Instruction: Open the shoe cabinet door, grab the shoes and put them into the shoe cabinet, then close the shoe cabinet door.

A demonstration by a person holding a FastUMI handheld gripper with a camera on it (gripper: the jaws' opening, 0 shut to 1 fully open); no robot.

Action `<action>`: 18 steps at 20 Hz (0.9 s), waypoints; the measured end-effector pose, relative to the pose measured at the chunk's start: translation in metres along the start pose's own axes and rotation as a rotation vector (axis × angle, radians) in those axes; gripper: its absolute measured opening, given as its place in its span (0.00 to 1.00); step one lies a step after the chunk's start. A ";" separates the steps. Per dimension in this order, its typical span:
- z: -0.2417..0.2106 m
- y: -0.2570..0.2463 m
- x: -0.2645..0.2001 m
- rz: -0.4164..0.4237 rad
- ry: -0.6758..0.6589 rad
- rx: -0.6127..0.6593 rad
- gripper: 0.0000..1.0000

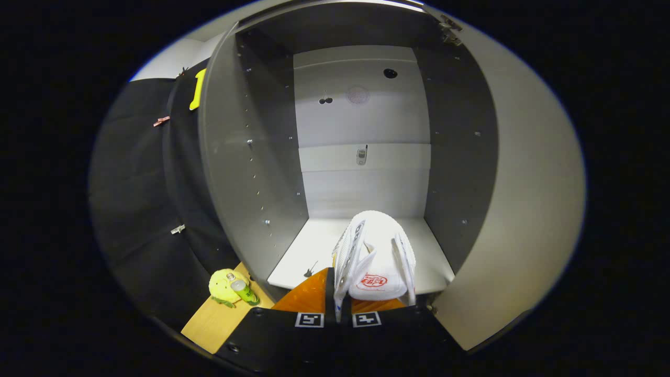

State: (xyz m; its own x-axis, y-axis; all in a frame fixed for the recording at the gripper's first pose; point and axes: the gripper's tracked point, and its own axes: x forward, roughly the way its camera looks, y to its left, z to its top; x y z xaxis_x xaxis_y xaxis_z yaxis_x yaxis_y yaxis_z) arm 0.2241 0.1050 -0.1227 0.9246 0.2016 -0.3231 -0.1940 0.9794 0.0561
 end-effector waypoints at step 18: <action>-0.030 -0.031 0.192 -0.124 0.129 -0.189 0.05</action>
State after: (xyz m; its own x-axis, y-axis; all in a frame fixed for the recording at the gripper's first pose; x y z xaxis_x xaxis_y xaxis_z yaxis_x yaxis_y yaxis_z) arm 0.3980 0.1127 -0.2144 0.8980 0.0653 -0.4352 -0.1509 0.9746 -0.1652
